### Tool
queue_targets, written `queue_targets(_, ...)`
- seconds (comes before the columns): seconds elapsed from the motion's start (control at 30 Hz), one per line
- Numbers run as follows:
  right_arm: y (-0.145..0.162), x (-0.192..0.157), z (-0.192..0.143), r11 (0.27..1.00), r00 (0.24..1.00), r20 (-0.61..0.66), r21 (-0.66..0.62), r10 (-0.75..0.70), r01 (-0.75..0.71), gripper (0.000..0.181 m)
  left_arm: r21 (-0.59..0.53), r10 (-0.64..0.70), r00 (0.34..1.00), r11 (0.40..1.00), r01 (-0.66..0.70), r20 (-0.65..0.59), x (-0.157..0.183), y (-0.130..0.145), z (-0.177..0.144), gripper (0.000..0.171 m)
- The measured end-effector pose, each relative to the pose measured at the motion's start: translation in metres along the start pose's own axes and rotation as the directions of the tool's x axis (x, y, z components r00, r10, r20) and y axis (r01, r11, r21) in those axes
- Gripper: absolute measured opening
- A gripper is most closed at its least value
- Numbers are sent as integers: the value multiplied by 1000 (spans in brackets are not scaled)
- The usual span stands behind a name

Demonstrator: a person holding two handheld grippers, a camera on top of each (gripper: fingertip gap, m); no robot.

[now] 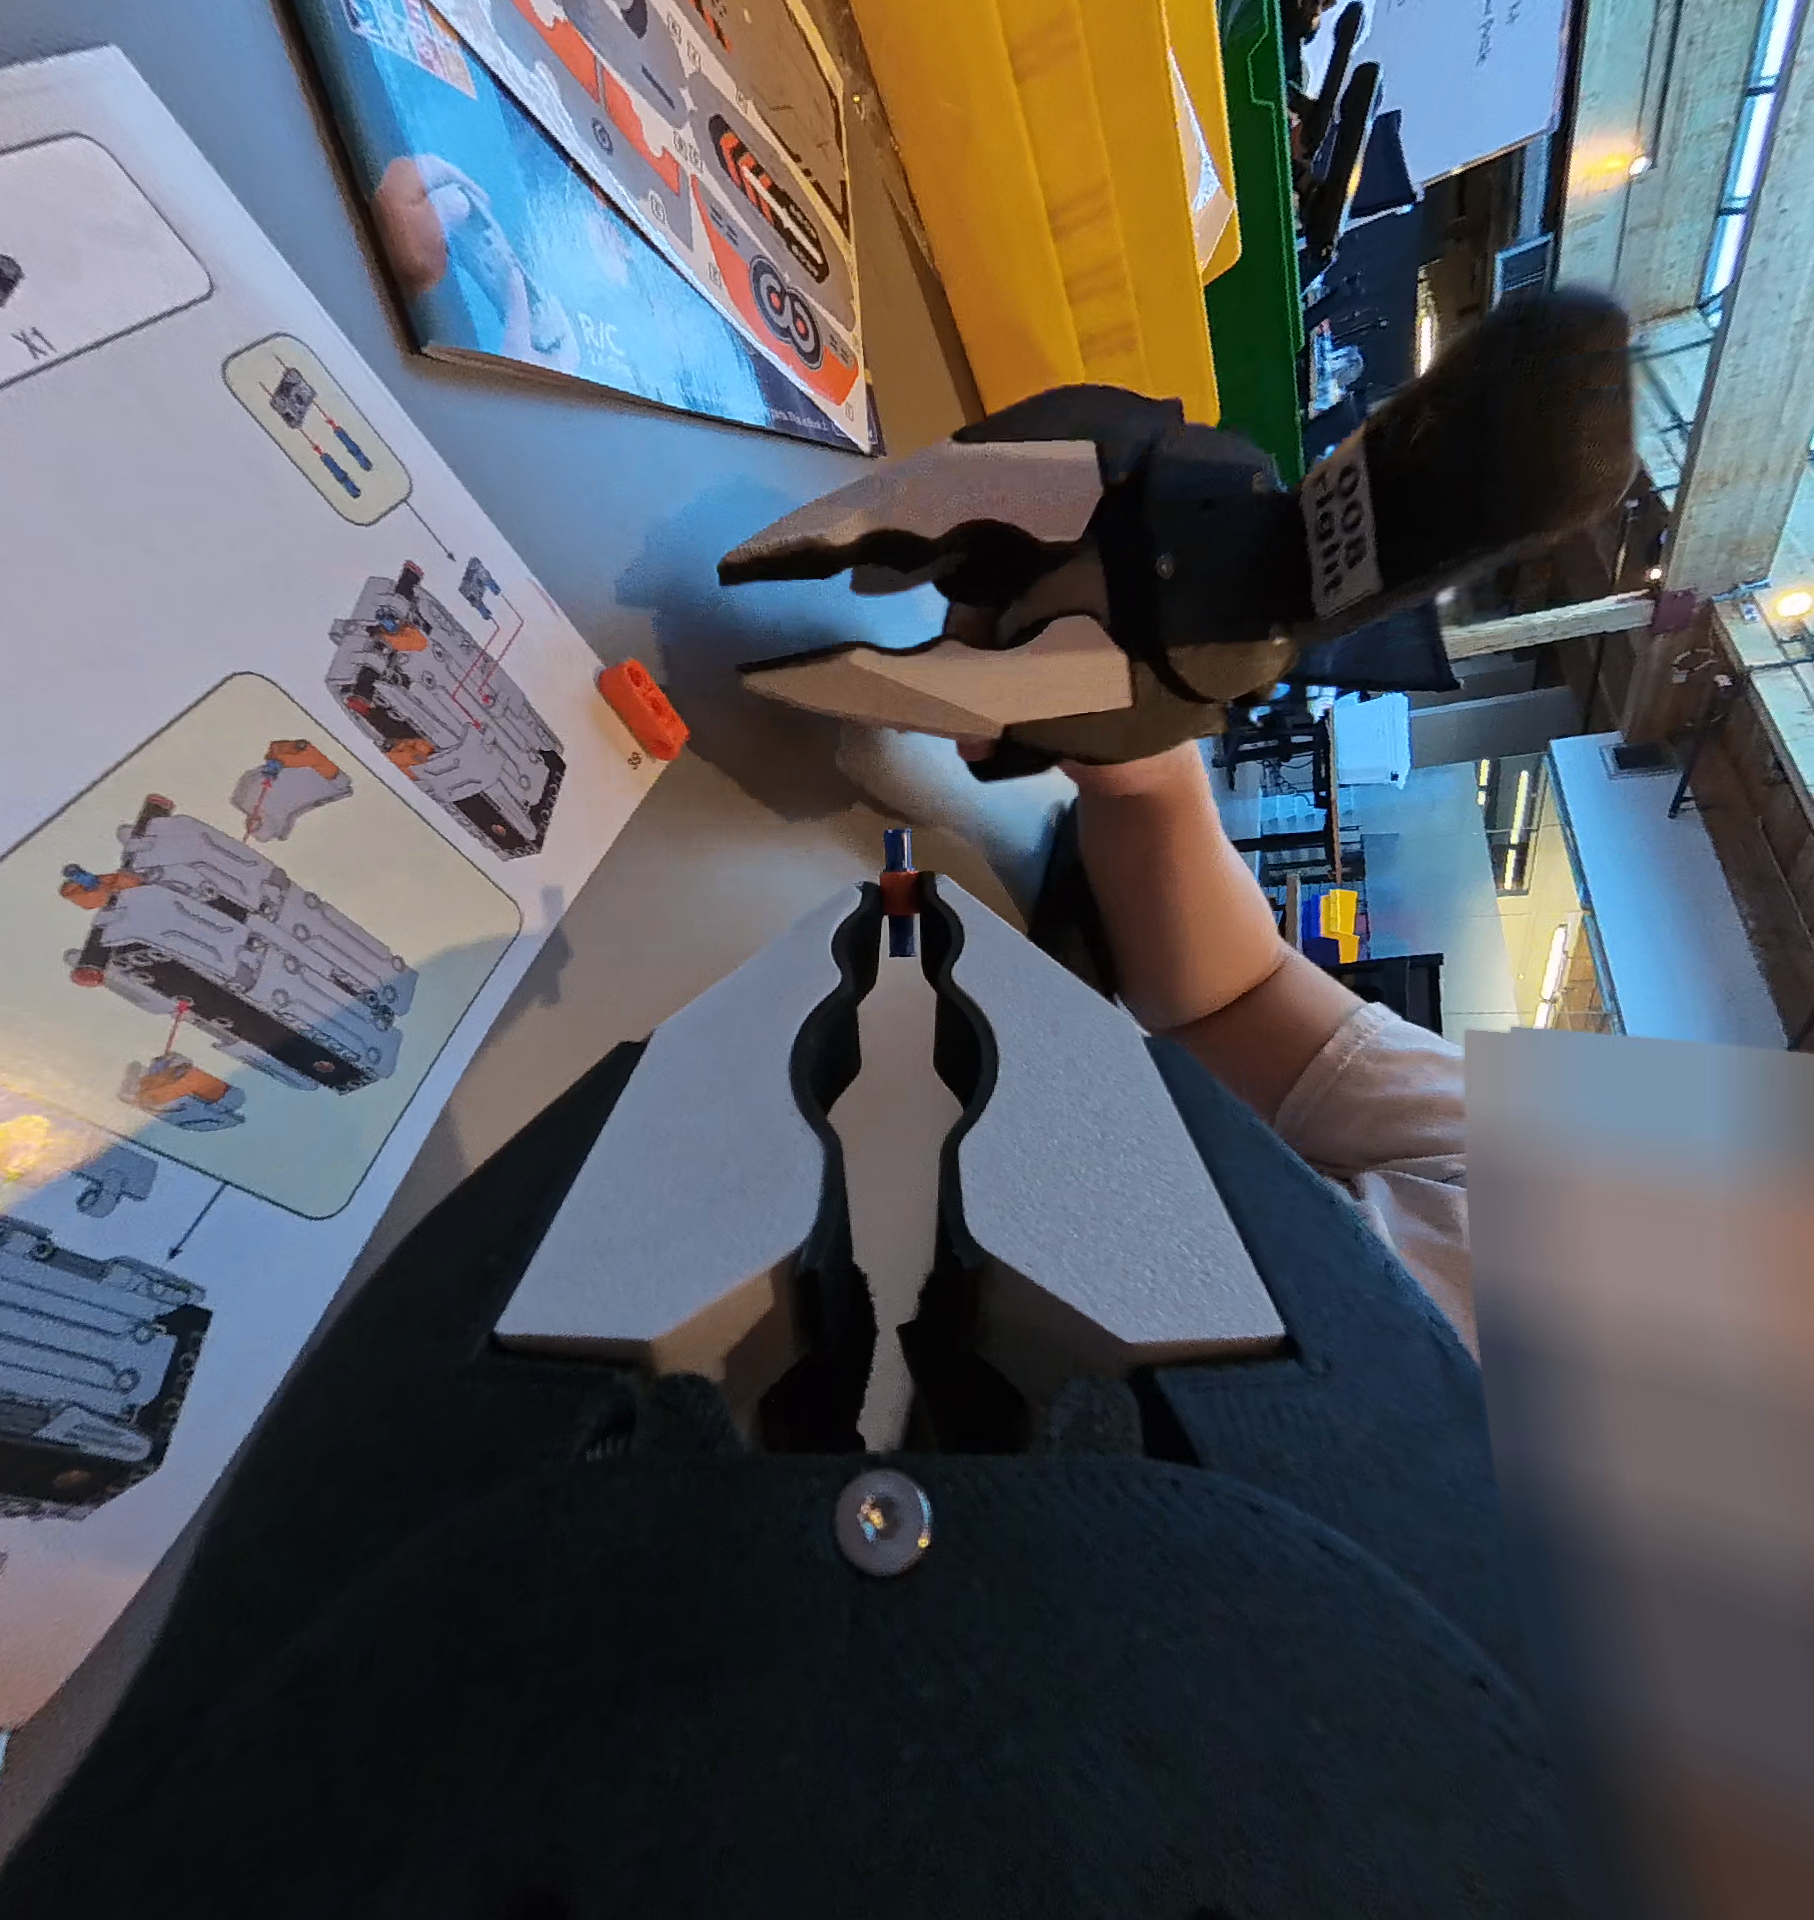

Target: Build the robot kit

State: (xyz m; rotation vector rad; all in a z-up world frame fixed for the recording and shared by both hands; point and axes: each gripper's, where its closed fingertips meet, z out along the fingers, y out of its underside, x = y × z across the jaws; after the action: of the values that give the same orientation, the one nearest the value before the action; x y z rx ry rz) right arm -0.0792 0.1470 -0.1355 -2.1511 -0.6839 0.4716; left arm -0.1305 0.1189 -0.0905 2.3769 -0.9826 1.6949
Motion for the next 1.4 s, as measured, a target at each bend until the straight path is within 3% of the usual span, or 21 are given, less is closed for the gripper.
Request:
queue_targets(0.03, -3, -6, 4, 997, 997, 22, -1, 80, -80, 19, -1, 2, 1000, 1000, -2, 15, -2, 0, -1, 5)
queue_targets(0.1, 1, -6, 9, 987, 987, -51, -48, 153, -155, 20, 5, 2, 1000, 1000, -2, 27, -4, -1, -4, 5)
queue_targets(0.33, -9, -6, 15, 959, 963, -202, -182, 180, -217, 28, 22, -13, 1000, 1000, 12, 26, -7, -3, -11, 5)
queue_targets(0.53, 6, -7, 25, 879, 959, -257, -420, 124, -226, 27, 21, -6, 1000, 1000, 6, 18, -4, -2, -14, 5)
queue_targets(0.73, 4, -2, 19, 855, 946, -292, -445, 143, -267, 19, 15, -7, 1000, 1000, 7, 11, -3, -2, -14, 5)
queue_targets(0.93, 22, -7, 19, 796, 944, -262, -518, 203, -315, 21, 7, -2, 1000, 1000, 2, 3, 0, -1, -14, 6)
queue_targets(1.03, 21, -7, 21, 805, 948, -253, -512, 193, -300, 11, 9, -2, 1000, 1000, 2, 1, 0, -1, -14, 5)
queue_targets(1.2, 20, -2, 19, 816, 951, -262, -506, 164, -280, 15, 5, -3, 1000, 1000, 3, 2, 0, -1, -15, 5)
queue_targets(1.4, 12, -3, 19, 866, 967, -175, -437, 185, -245, 7, 13, -7, 1000, 1000, 7, -2, -3, -2, -14, 5)
